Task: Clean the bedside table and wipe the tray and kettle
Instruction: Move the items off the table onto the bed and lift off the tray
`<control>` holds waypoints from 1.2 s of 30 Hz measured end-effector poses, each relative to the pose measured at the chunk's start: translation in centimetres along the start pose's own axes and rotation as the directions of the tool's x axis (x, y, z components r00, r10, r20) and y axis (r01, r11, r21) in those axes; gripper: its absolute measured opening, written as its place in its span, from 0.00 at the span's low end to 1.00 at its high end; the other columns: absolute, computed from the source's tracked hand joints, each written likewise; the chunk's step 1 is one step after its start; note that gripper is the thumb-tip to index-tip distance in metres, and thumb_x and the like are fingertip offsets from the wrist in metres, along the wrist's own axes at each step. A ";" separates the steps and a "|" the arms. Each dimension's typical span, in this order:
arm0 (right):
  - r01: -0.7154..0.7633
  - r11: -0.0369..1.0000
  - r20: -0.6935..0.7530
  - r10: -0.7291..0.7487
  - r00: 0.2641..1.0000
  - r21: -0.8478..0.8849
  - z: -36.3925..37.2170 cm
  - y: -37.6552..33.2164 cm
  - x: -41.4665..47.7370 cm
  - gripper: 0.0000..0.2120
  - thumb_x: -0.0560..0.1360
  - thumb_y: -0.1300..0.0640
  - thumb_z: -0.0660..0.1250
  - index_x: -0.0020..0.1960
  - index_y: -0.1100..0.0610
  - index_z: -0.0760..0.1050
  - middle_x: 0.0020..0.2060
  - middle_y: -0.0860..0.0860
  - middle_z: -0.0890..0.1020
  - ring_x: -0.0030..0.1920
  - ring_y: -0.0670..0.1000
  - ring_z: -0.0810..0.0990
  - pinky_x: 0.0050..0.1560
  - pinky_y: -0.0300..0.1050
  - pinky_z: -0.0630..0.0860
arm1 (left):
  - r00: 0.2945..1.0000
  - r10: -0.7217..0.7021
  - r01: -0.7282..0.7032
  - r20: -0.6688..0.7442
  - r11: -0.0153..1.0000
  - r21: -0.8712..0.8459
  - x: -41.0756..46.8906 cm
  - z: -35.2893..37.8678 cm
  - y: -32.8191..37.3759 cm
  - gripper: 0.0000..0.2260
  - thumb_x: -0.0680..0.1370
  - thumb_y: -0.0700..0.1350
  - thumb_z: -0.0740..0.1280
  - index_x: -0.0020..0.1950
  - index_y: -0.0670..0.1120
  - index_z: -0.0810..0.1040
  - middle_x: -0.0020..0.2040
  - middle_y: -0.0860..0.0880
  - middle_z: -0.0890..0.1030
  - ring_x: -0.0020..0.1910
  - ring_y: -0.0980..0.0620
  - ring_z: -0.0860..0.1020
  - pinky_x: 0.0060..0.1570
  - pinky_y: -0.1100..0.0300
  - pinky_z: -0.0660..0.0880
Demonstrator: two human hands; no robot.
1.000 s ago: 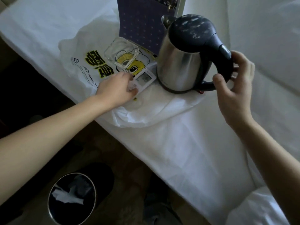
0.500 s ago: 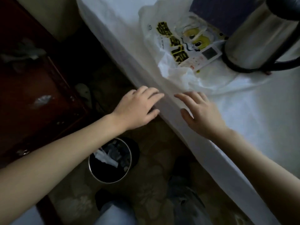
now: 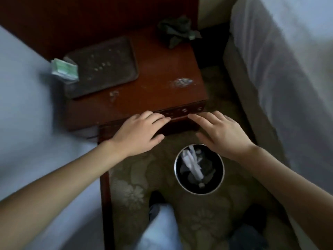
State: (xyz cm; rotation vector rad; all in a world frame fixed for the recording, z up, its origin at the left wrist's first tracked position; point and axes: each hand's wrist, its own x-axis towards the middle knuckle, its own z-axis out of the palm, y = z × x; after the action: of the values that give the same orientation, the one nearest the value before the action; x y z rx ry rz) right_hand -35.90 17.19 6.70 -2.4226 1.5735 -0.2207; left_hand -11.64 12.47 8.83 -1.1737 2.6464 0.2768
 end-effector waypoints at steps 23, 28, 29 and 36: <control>-0.078 0.987 0.038 0.084 0.996 -0.143 9.2 -9.5 36.7 0.25 0.77 0.52 0.60 0.73 0.51 0.60 0.73 0.56 0.62 0.70 0.65 0.58 0.67 0.62 0.59 | 0.780 -0.587 0.567 -0.219 0.810 -0.153 -2.5 3.0 -36.7 0.34 0.75 0.59 0.64 0.77 0.51 0.56 0.77 0.42 0.56 0.70 0.37 0.62 0.60 0.42 0.69; -0.261 0.963 -0.069 0.256 0.964 -0.067 11.0 -6.2 39.9 0.25 0.77 0.53 0.62 0.72 0.51 0.62 0.73 0.60 0.57 0.67 0.70 0.58 0.64 0.65 0.62 | 0.853 -0.519 0.503 -0.060 0.847 -0.169 1.6 3.0 -41.3 0.49 0.65 0.63 0.72 0.78 0.53 0.49 0.78 0.44 0.51 0.73 0.38 0.56 0.65 0.39 0.63; -0.296 0.955 -0.074 0.293 0.953 -0.034 11.4 -5.8 40.2 0.26 0.76 0.53 0.63 0.72 0.51 0.61 0.73 0.62 0.57 0.66 0.70 0.60 0.63 0.64 0.64 | 0.863 -0.505 0.497 -0.009 0.851 -0.170 2.0 3.1 -41.8 0.50 0.64 0.63 0.74 0.78 0.54 0.49 0.78 0.46 0.53 0.73 0.39 0.58 0.64 0.40 0.65; -0.533 0.724 -0.048 0.611 0.790 0.437 10.9 -4.8 41.0 0.29 0.77 0.62 0.60 0.75 0.54 0.54 0.68 0.59 0.67 0.65 0.58 0.69 0.63 0.48 0.67 | 0.869 -0.495 0.461 -0.017 0.820 -0.340 2.5 3.9 -42.9 0.47 0.63 0.55 0.78 0.76 0.57 0.55 0.73 0.48 0.64 0.68 0.44 0.68 0.58 0.45 0.72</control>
State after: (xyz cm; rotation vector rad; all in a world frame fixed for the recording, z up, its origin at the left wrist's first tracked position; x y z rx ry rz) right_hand -12.18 -17.10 -2.68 -1.5417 2.0393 -0.6007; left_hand 19.30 -16.60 1.06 -1.9611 2.3270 0.5845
